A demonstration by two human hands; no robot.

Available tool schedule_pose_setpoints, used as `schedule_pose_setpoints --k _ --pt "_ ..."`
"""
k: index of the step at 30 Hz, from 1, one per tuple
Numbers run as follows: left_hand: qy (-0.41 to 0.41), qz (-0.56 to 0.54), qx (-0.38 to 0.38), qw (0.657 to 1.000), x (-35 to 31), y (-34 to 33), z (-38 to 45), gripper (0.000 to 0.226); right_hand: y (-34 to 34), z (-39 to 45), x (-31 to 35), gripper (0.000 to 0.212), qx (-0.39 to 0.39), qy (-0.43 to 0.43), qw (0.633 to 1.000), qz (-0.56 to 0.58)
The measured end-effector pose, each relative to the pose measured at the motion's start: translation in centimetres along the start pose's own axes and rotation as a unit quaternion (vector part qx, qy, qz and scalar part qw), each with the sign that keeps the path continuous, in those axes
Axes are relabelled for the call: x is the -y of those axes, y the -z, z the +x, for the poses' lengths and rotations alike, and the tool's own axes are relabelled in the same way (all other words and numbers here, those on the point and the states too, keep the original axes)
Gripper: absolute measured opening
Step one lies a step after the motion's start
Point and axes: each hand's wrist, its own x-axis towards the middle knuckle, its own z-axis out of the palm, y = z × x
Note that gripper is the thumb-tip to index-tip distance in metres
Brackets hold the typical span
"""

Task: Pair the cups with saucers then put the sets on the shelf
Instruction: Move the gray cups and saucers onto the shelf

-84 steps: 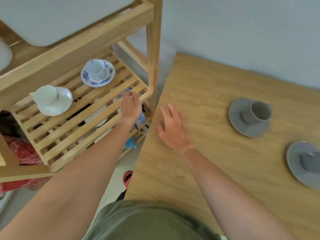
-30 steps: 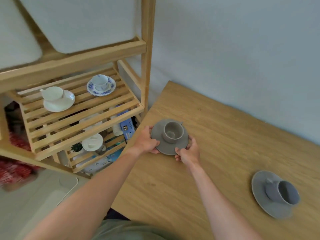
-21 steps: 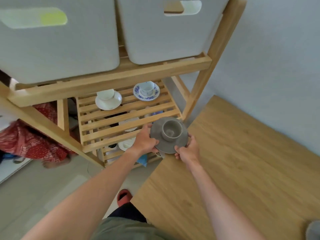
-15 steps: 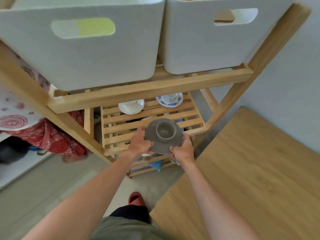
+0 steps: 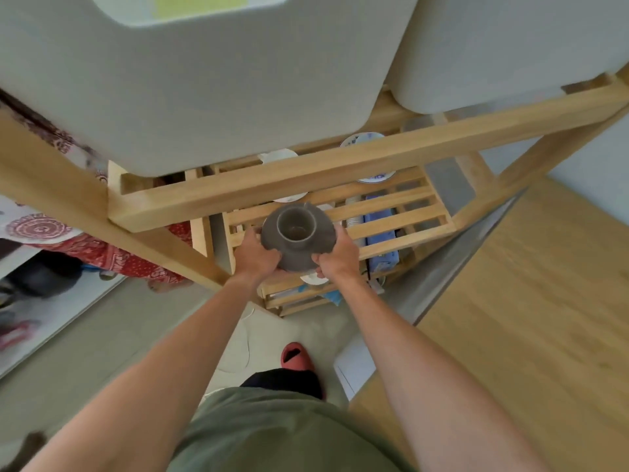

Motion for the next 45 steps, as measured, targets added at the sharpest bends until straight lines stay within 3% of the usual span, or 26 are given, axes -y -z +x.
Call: schedule_pose_setpoints --k 3,10,16,21,24,26,29,33,41,45 --pt "0.008 -0.019 -0.011 1.000 -0.2 -0.4 0.0 0.056 0.0 0.5 0.2 0.052 0.001 -0.011 1.000 -0.003" --pt "0.030 -0.032 -0.019 0.999 -0.7 -0.5 1.1 0.058 -0.4 1.2 0.8 0.061 -0.004 0.006 1.000 -0.010" --pt "0.018 0.017 -0.019 1.000 -0.8 -0.5 2.0 0.057 -0.6 1.4 1.2 0.055 -0.007 0.023 0.999 -0.021" --pt "0.007 0.038 -0.041 0.998 -0.5 -0.6 0.2 0.071 0.0 0.9 0.8 0.060 -0.020 0.031 0.999 -0.035" --pt "-0.018 0.015 -0.085 0.996 0.3 -1.1 -2.1 0.057 1.2 0.0 0.3 0.067 -0.027 0.033 0.998 -0.045" --pt "-0.030 0.016 -0.088 0.995 0.7 -1.7 -4.1 0.043 2.4 -0.6 -0.4 0.059 -0.051 0.041 0.997 -0.048" --pt "-0.056 0.018 -0.049 0.997 1.4 -3.5 -7.3 0.025 5.2 -2.3 -1.3 0.050 -0.102 0.039 0.993 -0.050" --pt "-0.141 0.034 0.016 0.989 0.8 -8.0 -11.2 0.019 11.0 -5.7 -3.5 0.050 -0.181 0.067 0.979 -0.060" --pt "-0.271 0.094 0.154 0.946 -4.6 -19.0 -20.5 0.042 23.9 -13.0 -11.9 0.055 -0.312 -0.004 0.943 -0.110" --pt "-0.318 0.119 0.206 0.918 -5.9 -24.5 -25.9 0.042 29.6 -17.6 -16.2 0.056 -0.385 -0.044 0.914 -0.117"
